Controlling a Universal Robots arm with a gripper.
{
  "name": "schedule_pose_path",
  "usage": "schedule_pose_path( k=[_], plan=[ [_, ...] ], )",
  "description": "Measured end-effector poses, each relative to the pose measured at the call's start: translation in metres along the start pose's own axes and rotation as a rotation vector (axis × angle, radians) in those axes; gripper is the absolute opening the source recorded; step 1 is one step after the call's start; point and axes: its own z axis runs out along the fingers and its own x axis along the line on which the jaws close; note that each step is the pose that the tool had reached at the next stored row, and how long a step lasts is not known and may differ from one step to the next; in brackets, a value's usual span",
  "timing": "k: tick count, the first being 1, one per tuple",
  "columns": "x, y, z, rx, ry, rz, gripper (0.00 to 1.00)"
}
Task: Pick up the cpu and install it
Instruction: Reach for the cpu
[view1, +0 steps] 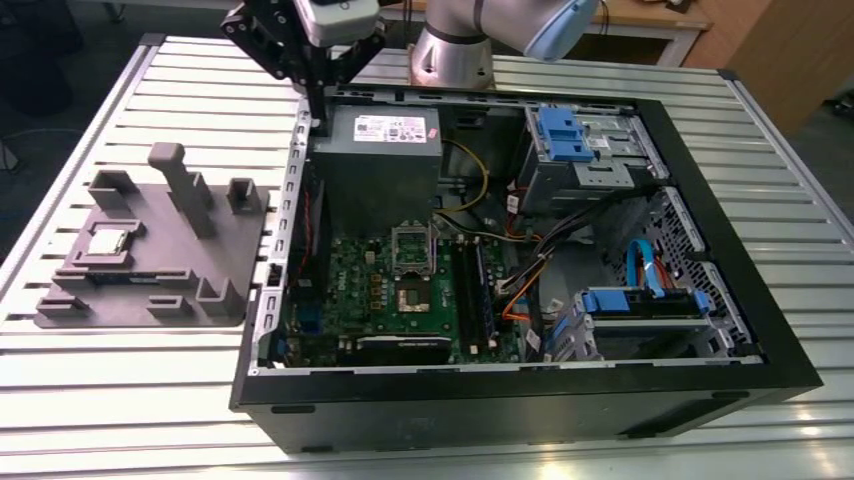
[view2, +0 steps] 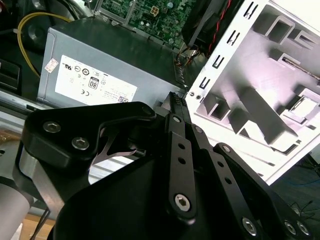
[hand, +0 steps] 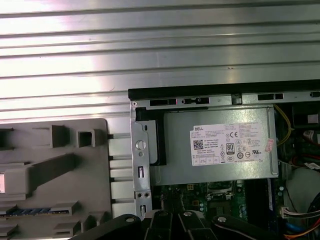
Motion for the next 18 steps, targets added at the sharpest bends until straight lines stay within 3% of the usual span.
schedule_pose_path(
  k=[18],
  plan=[
    [0.0061, -0.0005, 0.0007, 0.0000, 0.0003, 0.000, 0.10]
  ],
)
